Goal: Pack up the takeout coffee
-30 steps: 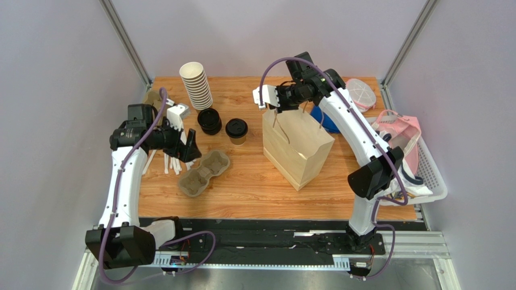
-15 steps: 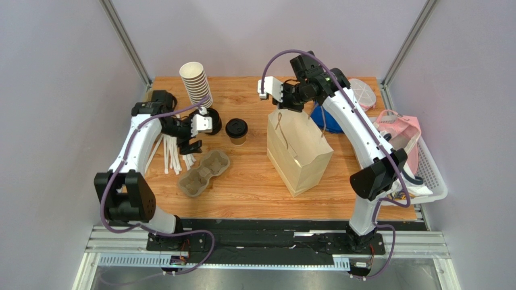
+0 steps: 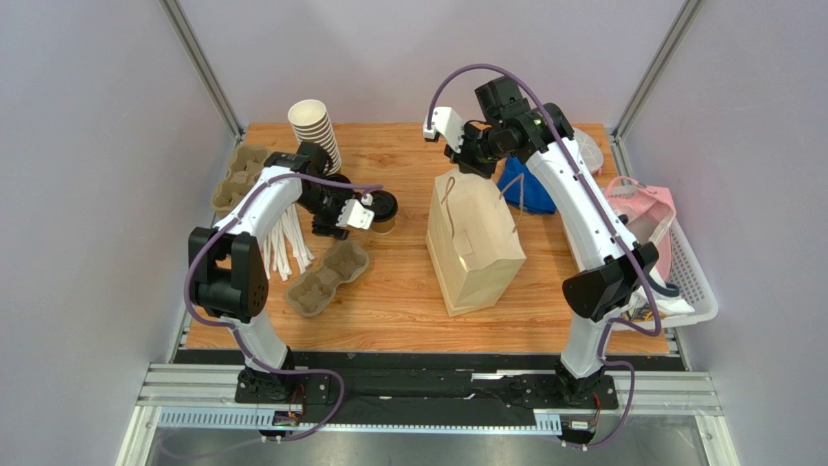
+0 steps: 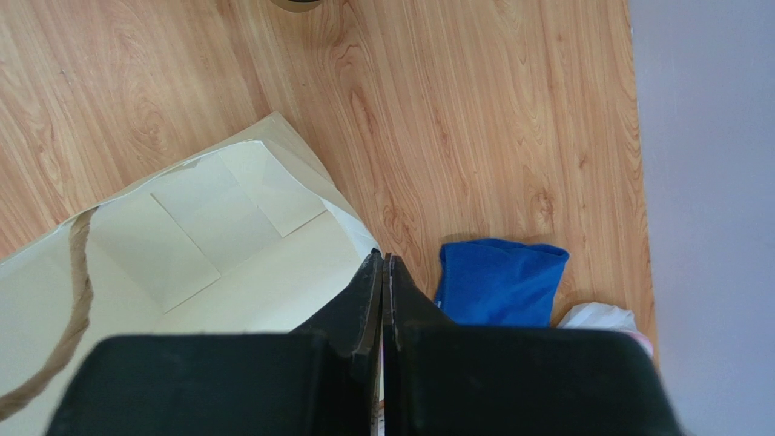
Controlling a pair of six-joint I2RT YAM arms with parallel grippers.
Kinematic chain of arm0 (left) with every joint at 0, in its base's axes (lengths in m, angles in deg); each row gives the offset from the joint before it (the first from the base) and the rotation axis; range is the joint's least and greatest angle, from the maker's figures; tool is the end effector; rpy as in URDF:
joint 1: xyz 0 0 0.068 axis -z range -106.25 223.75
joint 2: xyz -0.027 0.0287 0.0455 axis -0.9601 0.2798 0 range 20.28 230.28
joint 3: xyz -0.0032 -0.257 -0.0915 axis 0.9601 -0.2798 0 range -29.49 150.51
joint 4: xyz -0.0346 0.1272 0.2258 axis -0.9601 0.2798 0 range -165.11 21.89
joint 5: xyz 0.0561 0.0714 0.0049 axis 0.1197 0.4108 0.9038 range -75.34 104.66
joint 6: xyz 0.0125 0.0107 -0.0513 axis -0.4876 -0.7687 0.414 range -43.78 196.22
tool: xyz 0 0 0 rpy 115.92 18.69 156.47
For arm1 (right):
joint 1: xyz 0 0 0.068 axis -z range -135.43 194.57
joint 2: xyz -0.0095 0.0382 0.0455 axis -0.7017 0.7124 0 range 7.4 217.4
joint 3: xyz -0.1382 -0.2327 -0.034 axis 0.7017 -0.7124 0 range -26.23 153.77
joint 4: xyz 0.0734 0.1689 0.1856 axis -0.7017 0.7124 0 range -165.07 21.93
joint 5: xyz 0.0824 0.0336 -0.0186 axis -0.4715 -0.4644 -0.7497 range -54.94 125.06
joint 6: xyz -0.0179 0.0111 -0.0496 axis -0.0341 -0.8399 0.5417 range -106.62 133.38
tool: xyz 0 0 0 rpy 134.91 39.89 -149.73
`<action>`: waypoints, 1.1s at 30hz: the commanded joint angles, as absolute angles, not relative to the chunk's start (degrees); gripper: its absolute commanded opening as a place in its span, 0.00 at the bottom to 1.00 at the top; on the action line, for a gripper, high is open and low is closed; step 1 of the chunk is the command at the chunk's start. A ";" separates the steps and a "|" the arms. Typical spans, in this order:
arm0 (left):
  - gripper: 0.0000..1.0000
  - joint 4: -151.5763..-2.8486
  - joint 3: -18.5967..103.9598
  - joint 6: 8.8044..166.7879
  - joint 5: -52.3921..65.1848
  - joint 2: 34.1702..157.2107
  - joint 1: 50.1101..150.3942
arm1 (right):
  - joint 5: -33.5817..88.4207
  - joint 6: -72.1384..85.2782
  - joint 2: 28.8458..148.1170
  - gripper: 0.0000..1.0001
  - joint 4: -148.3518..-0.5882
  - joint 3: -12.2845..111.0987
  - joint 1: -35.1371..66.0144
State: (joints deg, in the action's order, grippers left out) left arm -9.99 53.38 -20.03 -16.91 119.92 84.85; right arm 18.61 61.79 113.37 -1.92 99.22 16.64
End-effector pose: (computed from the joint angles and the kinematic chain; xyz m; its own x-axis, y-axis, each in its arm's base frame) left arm 0.3211 -0.0819 0.2572 0.3408 0.7963 -0.4997 0.9400 -0.2789 0.1967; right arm 0.3202 0.1812 0.4184 -0.0257 -0.8254 -0.5639 -0.9289 0.2282 -0.2916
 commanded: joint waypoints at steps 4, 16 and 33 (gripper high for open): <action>0.64 -11.91 52.69 -27.05 -13.04 123.64 87.81 | 17.74 55.84 113.48 0.00 -0.71 102.01 16.97; 0.52 -12.79 52.78 -26.00 -11.62 128.82 90.36 | 18.10 53.99 113.84 0.00 -0.62 102.01 17.05; 0.00 -2.88 53.92 -20.56 -16.54 117.70 90.72 | 18.27 52.32 113.13 0.00 -0.71 101.83 17.14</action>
